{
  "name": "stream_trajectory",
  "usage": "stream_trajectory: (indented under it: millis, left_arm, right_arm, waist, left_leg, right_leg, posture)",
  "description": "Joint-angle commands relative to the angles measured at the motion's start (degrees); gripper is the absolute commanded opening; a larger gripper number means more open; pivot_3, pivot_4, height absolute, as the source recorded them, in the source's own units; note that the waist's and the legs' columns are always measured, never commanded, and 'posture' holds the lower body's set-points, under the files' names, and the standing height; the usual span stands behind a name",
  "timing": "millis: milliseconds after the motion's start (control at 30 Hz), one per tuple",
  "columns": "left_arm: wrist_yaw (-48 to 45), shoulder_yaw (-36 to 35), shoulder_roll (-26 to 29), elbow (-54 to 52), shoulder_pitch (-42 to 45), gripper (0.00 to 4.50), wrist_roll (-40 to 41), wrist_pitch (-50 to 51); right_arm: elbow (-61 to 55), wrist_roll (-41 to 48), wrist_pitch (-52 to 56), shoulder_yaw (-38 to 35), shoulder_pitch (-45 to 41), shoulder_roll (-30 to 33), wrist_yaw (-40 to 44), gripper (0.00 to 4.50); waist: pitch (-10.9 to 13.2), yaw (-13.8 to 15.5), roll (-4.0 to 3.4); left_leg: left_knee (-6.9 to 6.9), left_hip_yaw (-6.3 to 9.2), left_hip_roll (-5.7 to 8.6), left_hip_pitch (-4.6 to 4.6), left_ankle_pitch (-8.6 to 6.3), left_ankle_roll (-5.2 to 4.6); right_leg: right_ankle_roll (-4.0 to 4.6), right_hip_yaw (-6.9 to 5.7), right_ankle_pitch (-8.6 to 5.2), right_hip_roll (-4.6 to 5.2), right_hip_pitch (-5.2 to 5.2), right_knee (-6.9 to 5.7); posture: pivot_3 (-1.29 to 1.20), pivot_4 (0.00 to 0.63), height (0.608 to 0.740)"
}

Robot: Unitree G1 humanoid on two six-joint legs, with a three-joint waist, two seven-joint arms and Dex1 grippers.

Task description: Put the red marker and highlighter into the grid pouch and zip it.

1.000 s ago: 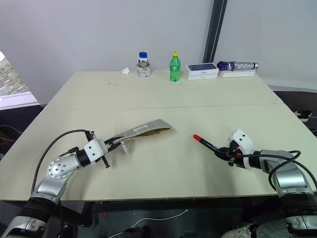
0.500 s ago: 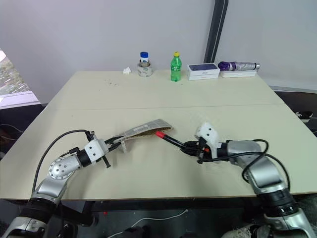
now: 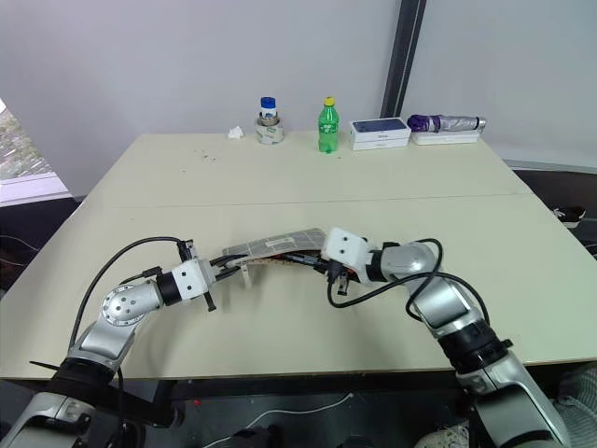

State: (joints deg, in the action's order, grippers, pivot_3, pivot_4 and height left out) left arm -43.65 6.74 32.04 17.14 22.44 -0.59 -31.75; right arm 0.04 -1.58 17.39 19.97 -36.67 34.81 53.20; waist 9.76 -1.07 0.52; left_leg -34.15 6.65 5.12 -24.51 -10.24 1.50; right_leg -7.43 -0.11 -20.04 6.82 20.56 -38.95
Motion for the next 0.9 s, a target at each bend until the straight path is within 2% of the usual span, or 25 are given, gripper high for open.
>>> stream_trajectory:
  millis: [33,200,333,467,633,733,833,900]
  left_arm:
    - [-1.45,0.98,-0.85,-0.99,0.93,0.00,1.50,-0.95]
    - [-2.66,1.78,-2.00,-1.02,1.44,0.00,1.72,-0.94]
    - [-2.35,1.21,-2.08,-1.43,1.06,0.00,1.73,0.34]
    - [-0.62,0.45,-2.33,-1.73,-0.09,0.00,1.05,1.56]
    - [1.50,0.28,-3.33,-2.12,-0.93,0.00,0.91,3.33]
    - [3.14,1.58,-4.48,-1.64,-1.19,0.00,-1.02,4.42]
    - [5.88,1.96,-5.95,-1.51,-0.19,0.00,-3.44,5.21]
    - [7.10,2.76,-6.65,-1.95,1.27,0.00,-5.62,4.10]
  right_arm:
    - [2.05,-4.31,-6.24,2.49,-3.57,-2.19,-1.31,0.38]
    - [5.87,-6.46,-14.43,2.90,-5.05,-5.28,-2.95,0.38]
    - [5.86,-4.61,-15.58,0.59,-3.30,-4.63,-1.80,2.44]
    - [0.70,-2.62,-14.32,-2.69,-0.18,-2.36,-1.00,4.47]
    - [-9.28,12.78,-6.85,-14.95,4.99,-3.33,-1.26,4.47]
    - [-14.85,23.03,1.93,-21.32,11.80,-0.66,1.53,4.47]
    - [-17.02,26.63,7.46,-22.64,18.06,1.16,1.99,4.47]
    - [-14.21,28.12,8.25,-23.20,22.52,-2.51,-0.88,4.47]
  waist:
    - [0.00,-0.01,0.00]
    - [0.00,0.08,0.01]
    - [0.00,0.02,0.01]
    - [0.00,0.11,0.01]
    - [0.01,0.11,0.01]
    - [0.00,0.40,0.01]
    - [0.00,0.53,0.04]
    - [-0.01,0.44,0.07]
  left_leg:
    - [0.00,0.00,0.00,0.00,0.00,0.00]
    - [-0.01,0.01,0.00,0.00,0.01,0.02]
    - [-0.01,0.01,0.00,0.00,0.01,0.02]
    - [-0.01,0.02,0.00,0.00,0.01,0.01]
    - [-0.01,0.03,0.00,0.00,0.01,0.01]
    - [-0.02,0.03,0.00,0.01,0.00,0.00]
    - [-0.04,0.06,0.02,0.01,-0.01,-0.02]
    - [-0.06,0.05,0.00,0.03,-0.01,-0.02]
  right_leg:
    - [0.00,0.00,0.00,0.00,0.00,0.00]
    - [0.00,0.00,0.00,-0.01,-0.01,0.00]
    - [0.00,0.00,0.00,-0.01,-0.01,-0.01]
    - [0.00,0.00,0.00,-0.01,-0.02,-0.01]
    - [0.00,0.00,0.00,-0.01,-0.02,-0.03]
    - [0.00,0.00,0.00,-0.01,-0.06,-0.02]
    - [0.00,-0.03,0.00,0.01,-0.12,0.04]
    - [0.00,-0.03,0.01,0.00,-0.12,0.01]
  posture:
    - [0.00,0.150,0.740]
    - [0.00,0.150,0.740]
    - [0.00,0.150,0.740]
    - [0.00,0.150,0.740]
    - [0.00,0.150,0.740]
    - [0.00,0.150,0.740]
    - [0.00,0.150,0.740]
    - [0.00,0.150,0.740]
